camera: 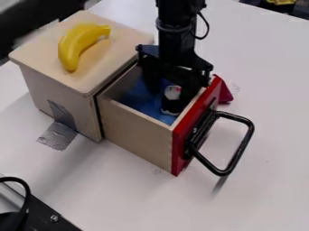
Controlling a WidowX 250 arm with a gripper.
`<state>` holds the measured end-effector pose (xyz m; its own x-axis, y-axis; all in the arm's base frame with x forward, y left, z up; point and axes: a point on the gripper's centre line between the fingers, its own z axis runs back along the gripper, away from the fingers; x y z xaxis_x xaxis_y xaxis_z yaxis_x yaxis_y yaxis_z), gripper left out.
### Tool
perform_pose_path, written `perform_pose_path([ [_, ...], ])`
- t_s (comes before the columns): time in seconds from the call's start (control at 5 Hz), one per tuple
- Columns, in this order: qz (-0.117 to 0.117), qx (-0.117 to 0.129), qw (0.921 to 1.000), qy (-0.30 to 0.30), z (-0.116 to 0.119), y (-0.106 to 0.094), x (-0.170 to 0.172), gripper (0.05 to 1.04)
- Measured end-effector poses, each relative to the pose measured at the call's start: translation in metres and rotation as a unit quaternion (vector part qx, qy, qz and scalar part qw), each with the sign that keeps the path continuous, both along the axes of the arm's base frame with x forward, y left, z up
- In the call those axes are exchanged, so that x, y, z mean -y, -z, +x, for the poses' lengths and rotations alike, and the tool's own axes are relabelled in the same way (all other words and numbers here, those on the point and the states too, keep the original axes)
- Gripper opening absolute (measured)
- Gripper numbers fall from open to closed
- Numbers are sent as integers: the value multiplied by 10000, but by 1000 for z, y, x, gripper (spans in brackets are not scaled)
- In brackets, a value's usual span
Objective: Take out the sushi out of the drawer and put it in the middle of the table
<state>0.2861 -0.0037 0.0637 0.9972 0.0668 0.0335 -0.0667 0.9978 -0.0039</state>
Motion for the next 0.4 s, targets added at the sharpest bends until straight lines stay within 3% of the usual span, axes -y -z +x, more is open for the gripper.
perform_pose_path([
  [0.2,-17,-54,10000,34,-2,1,0,415],
  [0.4,-49,-115,9999,83,-5,-2,1,327],
])
